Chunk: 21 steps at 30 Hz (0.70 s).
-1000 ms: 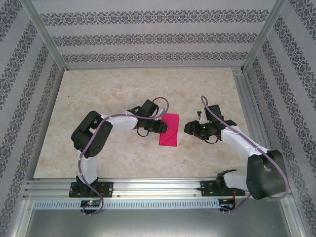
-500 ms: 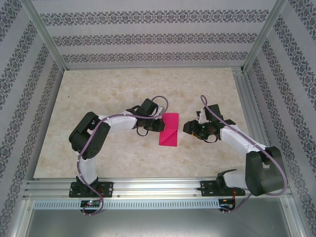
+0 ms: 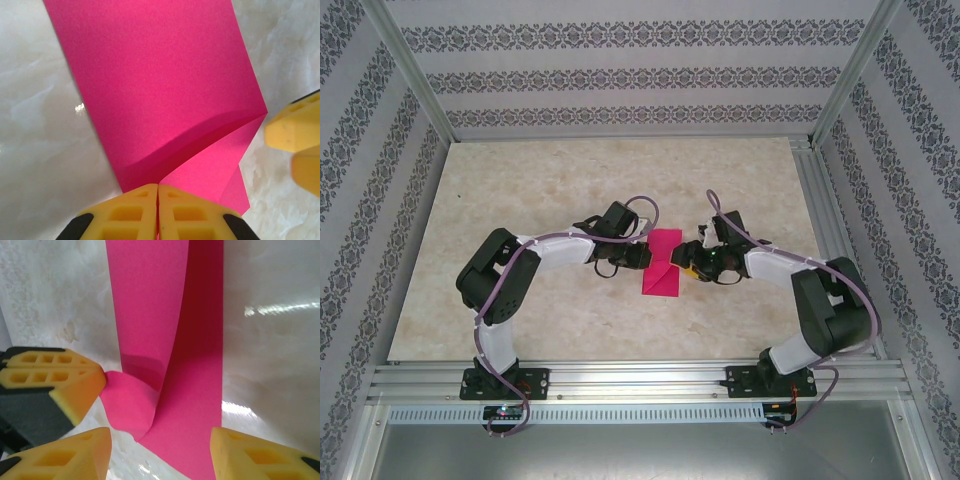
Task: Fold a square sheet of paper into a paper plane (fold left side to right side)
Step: Turn over the paper at the center of the table.
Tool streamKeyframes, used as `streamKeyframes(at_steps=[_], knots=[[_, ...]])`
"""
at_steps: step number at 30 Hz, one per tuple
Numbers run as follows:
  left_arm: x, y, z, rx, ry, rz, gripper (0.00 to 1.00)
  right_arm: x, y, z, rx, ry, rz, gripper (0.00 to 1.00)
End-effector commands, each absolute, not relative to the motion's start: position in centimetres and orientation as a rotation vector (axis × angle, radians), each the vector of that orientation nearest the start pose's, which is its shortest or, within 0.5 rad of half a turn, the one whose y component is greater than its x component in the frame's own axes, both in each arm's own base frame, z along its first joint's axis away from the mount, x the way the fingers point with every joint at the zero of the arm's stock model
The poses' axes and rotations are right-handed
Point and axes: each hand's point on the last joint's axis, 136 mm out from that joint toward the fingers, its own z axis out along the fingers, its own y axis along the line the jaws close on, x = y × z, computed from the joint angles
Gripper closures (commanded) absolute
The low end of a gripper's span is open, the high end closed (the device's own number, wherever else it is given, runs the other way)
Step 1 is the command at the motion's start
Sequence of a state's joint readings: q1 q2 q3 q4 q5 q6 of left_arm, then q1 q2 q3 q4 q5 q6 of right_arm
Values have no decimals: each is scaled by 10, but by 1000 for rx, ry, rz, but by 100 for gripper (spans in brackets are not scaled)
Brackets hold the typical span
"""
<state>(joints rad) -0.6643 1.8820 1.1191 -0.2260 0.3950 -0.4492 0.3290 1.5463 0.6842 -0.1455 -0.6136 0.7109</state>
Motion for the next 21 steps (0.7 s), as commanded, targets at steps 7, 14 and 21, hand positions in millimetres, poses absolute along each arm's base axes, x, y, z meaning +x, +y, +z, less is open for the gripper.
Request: streamKeyframes(at_steps=[7,14,21], knots=[[317,-326,58,458,2626,-905,89,310,236,56,237,2675,1251,63],[322,-318,66,421,2612,-905,79,309,234,58,212,2687,1215,86],[326,-289,100,302,2540,-938,45,311,226,84,162,2628,1254,92]])
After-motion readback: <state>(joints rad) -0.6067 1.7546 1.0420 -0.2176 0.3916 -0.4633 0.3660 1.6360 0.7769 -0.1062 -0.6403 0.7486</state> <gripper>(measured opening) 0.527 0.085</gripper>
